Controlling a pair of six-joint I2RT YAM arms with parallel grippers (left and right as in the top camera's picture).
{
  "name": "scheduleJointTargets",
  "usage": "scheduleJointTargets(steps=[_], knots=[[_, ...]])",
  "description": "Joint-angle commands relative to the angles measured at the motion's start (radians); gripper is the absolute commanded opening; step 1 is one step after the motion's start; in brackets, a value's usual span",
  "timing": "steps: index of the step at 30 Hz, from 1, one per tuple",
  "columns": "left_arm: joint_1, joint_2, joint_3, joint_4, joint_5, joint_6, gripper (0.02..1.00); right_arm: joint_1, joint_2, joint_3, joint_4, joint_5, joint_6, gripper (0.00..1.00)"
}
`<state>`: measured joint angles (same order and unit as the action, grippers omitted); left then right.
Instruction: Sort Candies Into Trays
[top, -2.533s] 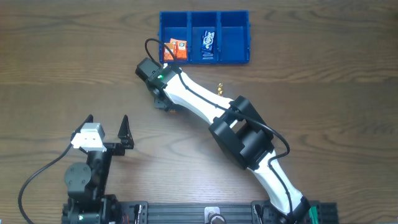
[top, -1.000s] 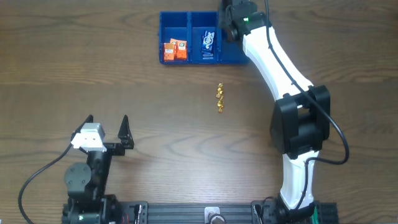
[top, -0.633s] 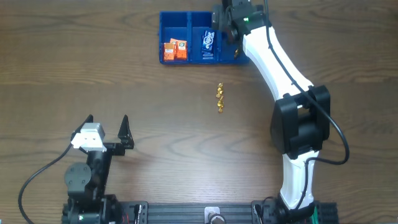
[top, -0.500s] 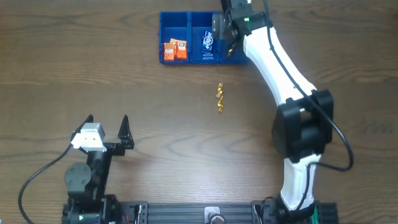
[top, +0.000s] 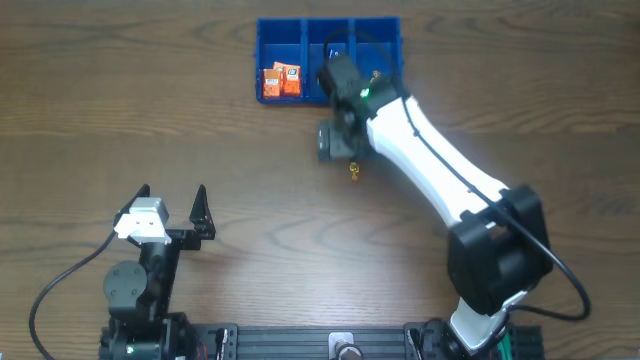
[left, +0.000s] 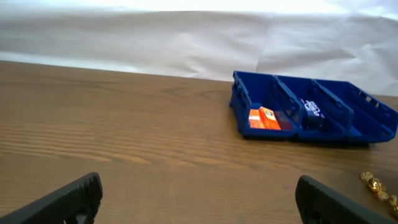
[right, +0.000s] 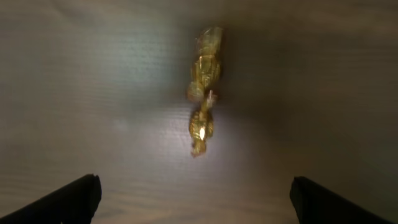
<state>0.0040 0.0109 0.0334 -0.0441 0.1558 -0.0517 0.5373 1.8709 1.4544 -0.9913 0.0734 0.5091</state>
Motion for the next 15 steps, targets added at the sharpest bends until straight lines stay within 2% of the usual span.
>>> scheduleJointTargets(steps=[1, 4, 10, 15], knots=[[0.003, -0.007, -0.028, -0.019, 0.021, -0.004, 0.996, -0.002, 0.004, -0.18, 0.156, -0.05, 0.053, 1.0], [0.003, -0.007, -0.028, -0.019, 0.021, -0.004, 0.998, -0.002, 0.004, -0.23, 0.221, -0.045, 0.06, 1.0], [0.003, -0.007, -0.028, -0.019, 0.021, -0.004, 0.998, -0.003, 0.008, -0.242, 0.271, 0.032, 0.068, 1.0], [0.003, -0.007, -0.028, -0.019, 0.02, -0.004, 0.998, -0.016, 0.068, -0.242, 0.307, 0.038, 0.068, 1.0]])
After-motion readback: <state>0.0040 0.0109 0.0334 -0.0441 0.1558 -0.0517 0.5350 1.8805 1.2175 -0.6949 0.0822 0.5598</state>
